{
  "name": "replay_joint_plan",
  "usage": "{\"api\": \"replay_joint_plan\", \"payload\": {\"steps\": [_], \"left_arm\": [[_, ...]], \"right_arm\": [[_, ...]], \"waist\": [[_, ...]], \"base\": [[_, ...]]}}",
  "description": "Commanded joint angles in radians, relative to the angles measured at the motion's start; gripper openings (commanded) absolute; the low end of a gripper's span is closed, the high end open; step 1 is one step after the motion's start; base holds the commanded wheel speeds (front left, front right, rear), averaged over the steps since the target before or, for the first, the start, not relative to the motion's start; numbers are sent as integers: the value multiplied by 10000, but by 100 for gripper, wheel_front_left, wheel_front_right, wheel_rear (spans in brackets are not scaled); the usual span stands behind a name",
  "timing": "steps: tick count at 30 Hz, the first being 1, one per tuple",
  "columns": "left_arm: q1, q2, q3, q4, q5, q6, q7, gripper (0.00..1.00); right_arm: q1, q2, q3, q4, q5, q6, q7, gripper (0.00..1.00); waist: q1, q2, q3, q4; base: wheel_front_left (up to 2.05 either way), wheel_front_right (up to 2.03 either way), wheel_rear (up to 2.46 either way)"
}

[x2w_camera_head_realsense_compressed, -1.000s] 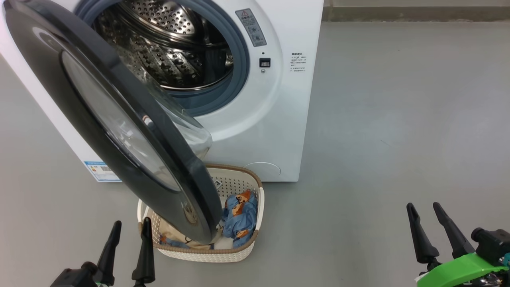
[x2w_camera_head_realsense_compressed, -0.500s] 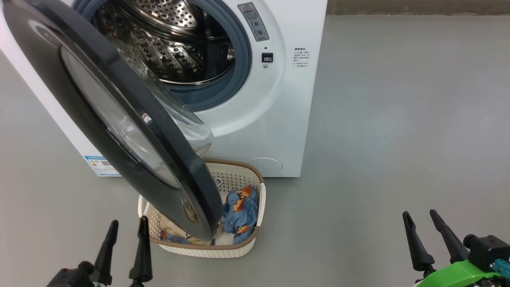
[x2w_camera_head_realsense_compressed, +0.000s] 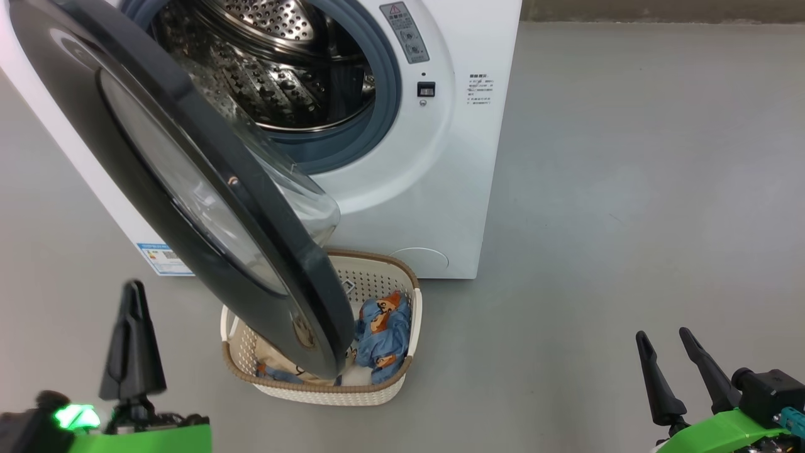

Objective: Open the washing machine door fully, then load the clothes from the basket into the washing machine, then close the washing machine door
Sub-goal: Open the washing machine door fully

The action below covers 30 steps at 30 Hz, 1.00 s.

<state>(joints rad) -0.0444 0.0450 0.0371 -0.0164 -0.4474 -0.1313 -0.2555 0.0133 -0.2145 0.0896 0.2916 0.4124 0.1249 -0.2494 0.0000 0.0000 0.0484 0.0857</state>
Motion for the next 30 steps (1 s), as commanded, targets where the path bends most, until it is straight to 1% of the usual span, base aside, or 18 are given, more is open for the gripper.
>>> {"api": "replay_joint_plan", "payload": {"steps": [1,4,6,11,13,18,22,30], "left_arm": [[-425,88,282,-730,68,6,-63,0],[-417,68,-70,-1807,373,6,-63,0],[-402,61,-548,-2402,592,7,-63,0],[-478,56,-2172,-3264,818,219,-63,0],[-539,55,-2806,-3337,577,346,-63,0],[-803,54,-3997,-2718,271,474,-63,0],[-1133,54,-4577,-1957,-37,507,-63,0],[-1570,54,-4945,-610,-670,658,-63,0]], "right_arm": [[-78,-135,131,-262,-170,58,-124,100],[-62,-147,161,-295,-240,58,-124,100],[-55,-150,174,-303,-287,58,-124,100],[-61,-152,163,-316,-382,58,-124,100],[-68,-113,127,-336,-426,58,-124,100],[-91,-14,97,-368,-492,58,-124,100],[-99,39,131,-362,-519,58,-124,100],[-97,103,181,-363,-536,58,-124,100]], "waist": [[0,0,-25,-10],[0,0,-45,-27],[0,0,-46,-31],[0,0,-38,-80],[0,0,-40,-122],[0,0,-31,-230],[0,0,-32,-308],[0,0,-25,-409]], "base": [[0,0,0],[0,0,0],[0,0,0],[0,0,0],[0,0,0],[0,0,0],[0,0,0],[0,0,0]]}}
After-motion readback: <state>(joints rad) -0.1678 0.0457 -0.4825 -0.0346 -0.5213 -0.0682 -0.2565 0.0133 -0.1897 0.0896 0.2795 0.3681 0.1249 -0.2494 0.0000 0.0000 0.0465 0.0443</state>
